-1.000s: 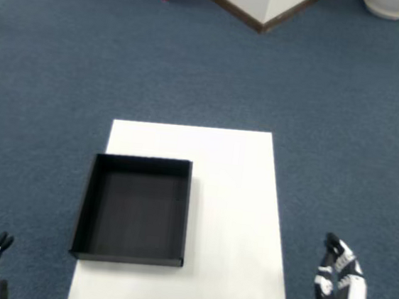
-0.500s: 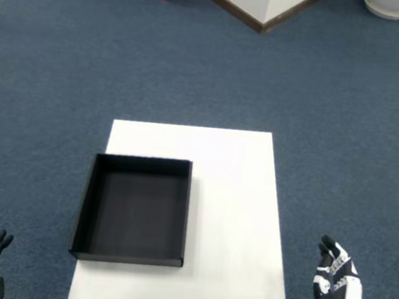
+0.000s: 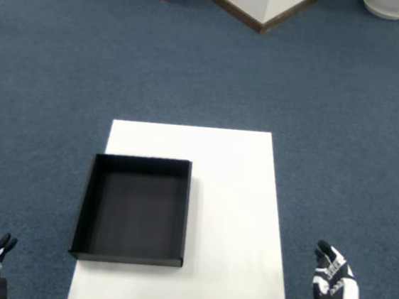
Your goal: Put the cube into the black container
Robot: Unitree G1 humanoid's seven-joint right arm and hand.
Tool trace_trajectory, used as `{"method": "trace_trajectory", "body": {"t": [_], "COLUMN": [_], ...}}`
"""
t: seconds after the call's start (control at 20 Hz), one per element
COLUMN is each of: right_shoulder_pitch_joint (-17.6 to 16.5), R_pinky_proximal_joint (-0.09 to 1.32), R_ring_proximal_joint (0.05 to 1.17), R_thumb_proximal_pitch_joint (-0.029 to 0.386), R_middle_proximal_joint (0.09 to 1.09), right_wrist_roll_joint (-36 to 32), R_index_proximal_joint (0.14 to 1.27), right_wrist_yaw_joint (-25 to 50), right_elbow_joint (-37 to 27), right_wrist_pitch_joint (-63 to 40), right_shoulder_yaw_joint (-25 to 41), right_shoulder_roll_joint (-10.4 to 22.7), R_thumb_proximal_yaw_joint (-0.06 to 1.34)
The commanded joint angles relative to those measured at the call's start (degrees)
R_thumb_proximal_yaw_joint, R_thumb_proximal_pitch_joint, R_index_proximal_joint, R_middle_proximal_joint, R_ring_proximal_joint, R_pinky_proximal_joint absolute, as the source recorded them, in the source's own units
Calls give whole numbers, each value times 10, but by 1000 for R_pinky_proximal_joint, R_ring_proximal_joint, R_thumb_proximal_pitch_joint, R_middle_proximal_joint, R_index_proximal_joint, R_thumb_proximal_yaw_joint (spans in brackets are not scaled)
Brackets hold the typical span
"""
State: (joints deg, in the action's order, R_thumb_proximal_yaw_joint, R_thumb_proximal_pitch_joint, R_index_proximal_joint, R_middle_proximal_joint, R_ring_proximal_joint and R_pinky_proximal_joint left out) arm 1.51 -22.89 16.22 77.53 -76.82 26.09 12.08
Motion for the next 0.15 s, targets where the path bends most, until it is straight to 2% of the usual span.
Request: {"method": "trace_trajectory", "body": {"t": [0.05, 0.15], "right_shoulder_pitch_joint": [-7, -17], "R_pinky_proximal_joint": [324, 318], "R_ring_proximal_joint": [400, 400], "R_thumb_proximal_pitch_joint": [271, 264], "R_middle_proximal_joint": [351, 351], "right_wrist_roll_joint": [-15, -20], "R_index_proximal_joint": [416, 412], "right_wrist_yaw_joint": [-20, -30], "right_elbow_joint": [-23, -27], "right_wrist_pitch_joint": [-46, -63], "right_shoulder_yaw_joint": [-8, -8], "right_shoulder_roll_joint": [3, 0], "R_thumb_proximal_yaw_joint": [419, 397]}}
